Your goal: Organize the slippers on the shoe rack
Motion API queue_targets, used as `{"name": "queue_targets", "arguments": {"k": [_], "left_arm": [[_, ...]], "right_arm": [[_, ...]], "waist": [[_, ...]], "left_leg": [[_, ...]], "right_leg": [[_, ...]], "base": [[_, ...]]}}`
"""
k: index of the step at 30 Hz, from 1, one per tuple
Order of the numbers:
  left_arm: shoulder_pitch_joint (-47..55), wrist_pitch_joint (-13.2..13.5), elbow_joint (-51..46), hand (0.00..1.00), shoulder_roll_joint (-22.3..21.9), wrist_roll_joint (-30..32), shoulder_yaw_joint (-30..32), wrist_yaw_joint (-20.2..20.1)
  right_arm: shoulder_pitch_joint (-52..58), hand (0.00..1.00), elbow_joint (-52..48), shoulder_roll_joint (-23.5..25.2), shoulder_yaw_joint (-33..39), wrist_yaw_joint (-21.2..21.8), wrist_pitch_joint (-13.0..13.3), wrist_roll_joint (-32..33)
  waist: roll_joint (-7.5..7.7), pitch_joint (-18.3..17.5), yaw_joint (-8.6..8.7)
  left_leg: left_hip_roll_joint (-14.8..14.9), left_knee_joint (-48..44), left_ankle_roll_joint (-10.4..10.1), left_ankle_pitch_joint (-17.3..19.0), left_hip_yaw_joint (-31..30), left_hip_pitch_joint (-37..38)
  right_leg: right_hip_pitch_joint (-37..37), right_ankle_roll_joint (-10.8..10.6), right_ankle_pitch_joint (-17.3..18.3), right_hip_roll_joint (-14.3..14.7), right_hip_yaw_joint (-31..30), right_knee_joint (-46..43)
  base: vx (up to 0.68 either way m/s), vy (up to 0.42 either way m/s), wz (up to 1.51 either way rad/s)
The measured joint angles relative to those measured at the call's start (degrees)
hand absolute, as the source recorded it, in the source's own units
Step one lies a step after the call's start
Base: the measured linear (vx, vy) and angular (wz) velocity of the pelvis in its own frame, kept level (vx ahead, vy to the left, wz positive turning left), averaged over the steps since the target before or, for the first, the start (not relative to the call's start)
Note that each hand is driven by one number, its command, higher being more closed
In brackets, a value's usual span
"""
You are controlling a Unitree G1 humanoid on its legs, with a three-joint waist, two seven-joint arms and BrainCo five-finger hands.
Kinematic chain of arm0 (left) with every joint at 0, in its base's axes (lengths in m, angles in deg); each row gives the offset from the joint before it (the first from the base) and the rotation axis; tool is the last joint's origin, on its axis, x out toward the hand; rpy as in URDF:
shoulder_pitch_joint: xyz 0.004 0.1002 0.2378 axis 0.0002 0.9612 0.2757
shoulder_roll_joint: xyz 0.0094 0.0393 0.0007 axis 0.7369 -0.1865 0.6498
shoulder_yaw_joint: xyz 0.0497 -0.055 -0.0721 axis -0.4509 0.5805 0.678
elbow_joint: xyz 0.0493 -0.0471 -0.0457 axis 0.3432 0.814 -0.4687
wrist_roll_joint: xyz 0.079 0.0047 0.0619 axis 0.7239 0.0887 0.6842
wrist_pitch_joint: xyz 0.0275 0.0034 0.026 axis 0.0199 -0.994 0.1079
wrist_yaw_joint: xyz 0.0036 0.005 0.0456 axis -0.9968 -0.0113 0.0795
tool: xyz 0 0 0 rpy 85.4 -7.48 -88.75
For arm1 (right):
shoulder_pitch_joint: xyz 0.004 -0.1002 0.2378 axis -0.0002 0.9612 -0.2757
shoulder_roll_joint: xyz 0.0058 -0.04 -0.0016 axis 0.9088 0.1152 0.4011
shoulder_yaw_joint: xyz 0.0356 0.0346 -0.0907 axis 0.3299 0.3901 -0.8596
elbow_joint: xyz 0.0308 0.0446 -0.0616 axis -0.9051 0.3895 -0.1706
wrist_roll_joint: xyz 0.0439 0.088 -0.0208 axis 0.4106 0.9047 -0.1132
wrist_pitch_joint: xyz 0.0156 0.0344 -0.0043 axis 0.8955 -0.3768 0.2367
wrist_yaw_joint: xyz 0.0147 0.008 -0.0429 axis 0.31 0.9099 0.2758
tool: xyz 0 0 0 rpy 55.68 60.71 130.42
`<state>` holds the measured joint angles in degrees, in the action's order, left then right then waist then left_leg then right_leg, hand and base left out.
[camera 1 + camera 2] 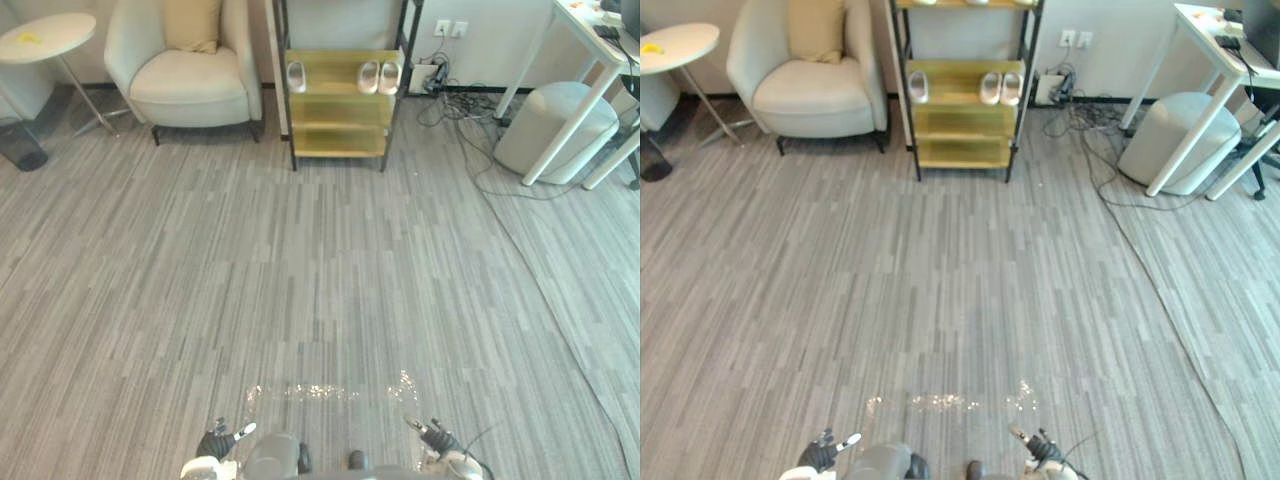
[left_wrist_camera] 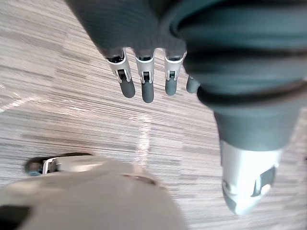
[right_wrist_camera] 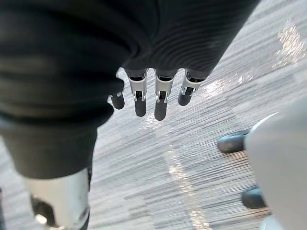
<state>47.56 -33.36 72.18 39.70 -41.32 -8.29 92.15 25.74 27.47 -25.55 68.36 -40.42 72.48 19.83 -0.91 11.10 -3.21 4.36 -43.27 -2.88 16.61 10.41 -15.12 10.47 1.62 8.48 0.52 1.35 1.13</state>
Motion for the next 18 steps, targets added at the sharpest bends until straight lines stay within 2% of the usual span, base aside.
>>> {"name": "queue_targets", "arguments": {"k": [1,2,3,4,5,6,8,10,11,12,13,14,15,16,17,18], "left_arm": [[0.0,0.0,0.0,0.00,0.0,-0.3,0.0,0.0],[0.0,0.1,0.0,0.00,0.0,-0.7,-0.1,0.0],[0.0,0.1,0.0,0.00,0.1,-1.3,-0.1,0.0],[0.0,0.1,0.0,0.00,0.1,-1.5,-0.1,0.1],[0.2,0.2,0.1,0.00,-0.1,-1.5,-0.2,0.2],[0.5,0.2,0.2,0.00,-0.3,-1.5,-0.3,0.2],[-0.5,0.3,0.2,0.00,0.6,-1.5,-0.1,0.2],[-0.4,0.3,0.2,0.00,0.6,-1.5,-0.1,0.2],[-0.1,0.3,0.1,0.00,0.6,-1.5,-0.1,0.2],[0.0,0.3,0.1,0.00,0.7,-1.5,-0.1,0.2],[0.1,0.3,0.1,0.00,1.2,-1.5,-0.6,0.1],[-0.1,0.3,0.1,0.00,1.6,-1.5,-1.1,0.1],[-0.3,0.3,0.2,0.00,1.7,-1.5,-1.1,0.1],[-0.6,0.1,0.2,0.00,1.7,-1.5,-1.2,0.1],[-1.2,0.1,0.2,0.00,1.4,-1.5,-1.2,0.1],[-1.6,0.1,0.2,0.00,0.7,-1.5,-1.1,0.0]], "right_arm": [[-0.1,0.00,0.0,0.0,0.0,0.0,0.0,0.0],[-0.3,0.00,0.1,0.0,0.0,0.0,0.0,0.0],[-0.4,0.00,0.1,0.2,0.3,0.0,0.0,0.0],[-0.3,0.00,0.1,0.2,0.4,0.0,0.0,0.0],[-0.4,0.00,0.2,-0.1,0.3,0.0,0.0,0.0],[-0.4,0.00,0.2,-0.4,0.3,0.0,0.0,0.0],[-0.8,0.00,0.4,1.0,0.6,0.2,0.0,-0.2],[-0.8,0.00,0.3,1.5,0.7,0.2,0.1,-0.3],[-0.9,0.00,0.1,1.5,0.5,0.3,0.1,-0.3],[-0.9,0.00,0.0,1.5,0.4,0.4,0.1,-0.3],[-0.7,0.00,-1.1,1.8,0.1,0.6,0.2,-0.4],[-0.7,0.00,-1.6,2.1,0.0,0.8,0.3,-1.1],[-0.7,0.00,-1.6,2.1,0.0,0.8,0.3,-1.4],[-0.9,0.00,-1.7,2.1,0.0,0.8,0.3,-2.1],[-1.3,0.00,-1.7,1.7,0.0,0.8,0.4,-2.4],[-2.0,0.00,-1.8,1.3,-0.1,0.8,0.5,-2.4]], "waist": [[-0.02,0.0,0.00],[0.26,0.2,-0.17],[0.62,0.4,-0.26],[0.63,0.4,-0.33],[0.26,0.2,-0.64],[0.09,0.1,-0.99],[2.03,-0.1,-1.41],[2.49,-0.1,-2.54],[2.58,-0.1,-2.63],[2.65,-0.2,-2.59],[2.97,-0.5,-1.99],[3.33,-0.5,-1.78],[3.49,-0.4,-1.78],[3.52,-0.2,-1.73],[3.07,0.1,-1.09],[2.19,0.6,-0.27]], "left_leg": [[0.1,0.7,0.2,0.2,0.0,-0.9],[-0.2,5.6,0.2,-0.2,-0.2,-2.3],[-1.5,15.4,-0.2,-2.9,-0.9,-2.9],[-1.9,18.5,-0.4,-4.1,-1.5,-2.8],[-2.6,26.5,-1.3,-10.1,-3.1,-2.1],[-3.2,28.1,-0.6,-13.5,-2.9,-1.3],[-5.9,28.4,3.4,-11.3,-1.7,-0.8],[-5.8,28.2,4.3,-8.6,0.1,3.6],[-5.8,28.6,4.4,-7.3,0.3,6.1],[-5.8,28.7,4.6,-6.8,0.3,7.4],[-5.9,28.8,4.8,-4.9,0.1,10.4],[-5.9,29.7,5.0,-3.9,-0.3,14.2],[-5.9,30.2,5.1,-3.8,-0.4,15.2],[-5.7,31.9,5.3,-3.6,-1.1,18.1],[-4.6,33.9,5.6,-3.5,-2.1,21.4],[-2.9,35.2,5.6,-3.5,-2.5,24.1]], "right_leg": [[0.1,-0.1,0.1,-0.2,-0.1,0.0],[0.2,-0.4,0.7,-1.3,-0.4,-0.2],[-0.1,-1.5,2.2,-2.9,-0.6,-1.0],[-0.3,-2.0,2.7,-3.4,-0.7,-1.2],[-0.4,-3.4,4.3,-4.3,-1.6,-1.7],[-0.4,-3.8,4.7,-4.8,-2.2,-1.7],[-1.8,-4.9,5.4,-7.2,-1.8,-5.9],[-5.9,-7.2,6.3,-7.6,-3.2,-20.8],[-8.7,-11.5,5.2,-7.7,-3.3,-29.2],[-10.0,-13.5,4.4,-7.8,-3.4,-33.7],[-13.8,-17.1,2.6,-7.9,-3.2,-45.1],[-17.6,-15.1,3.6,-8.5,-0.8,-53.2],[-18.4,-14.1,4.2,-8.7,0.3,-54.3],[-20.4,-11.3,5.7,-9.4,3.6,-55.8],[-22.4,-7.8,7.6,-9.6,8.4,-53.8],[-24.1,-5.7,8.6,-9.0,12.7,-47.9]], "base": [[0.16,0.082,-0.23],[0.17,0.111,-0.18],[0.18,0.128,-0.17],[0.22,0.153,-0.19],[0.23,0.155,-0.23],[0.43,0.231,-0.26],[0.52,0.229,-0.15],[0.40,0.152,-0.32],[0.31,0.105,-0.31],[0.40,0.115,-0.09],[0.53,0.091,0.08],[0.45,0.065,0.10],[0.46,0.021,0.06],[0.35,-0.031,0.18],[0.52,-0.061,0.34],[0.43,-0.075,0.36]]}}
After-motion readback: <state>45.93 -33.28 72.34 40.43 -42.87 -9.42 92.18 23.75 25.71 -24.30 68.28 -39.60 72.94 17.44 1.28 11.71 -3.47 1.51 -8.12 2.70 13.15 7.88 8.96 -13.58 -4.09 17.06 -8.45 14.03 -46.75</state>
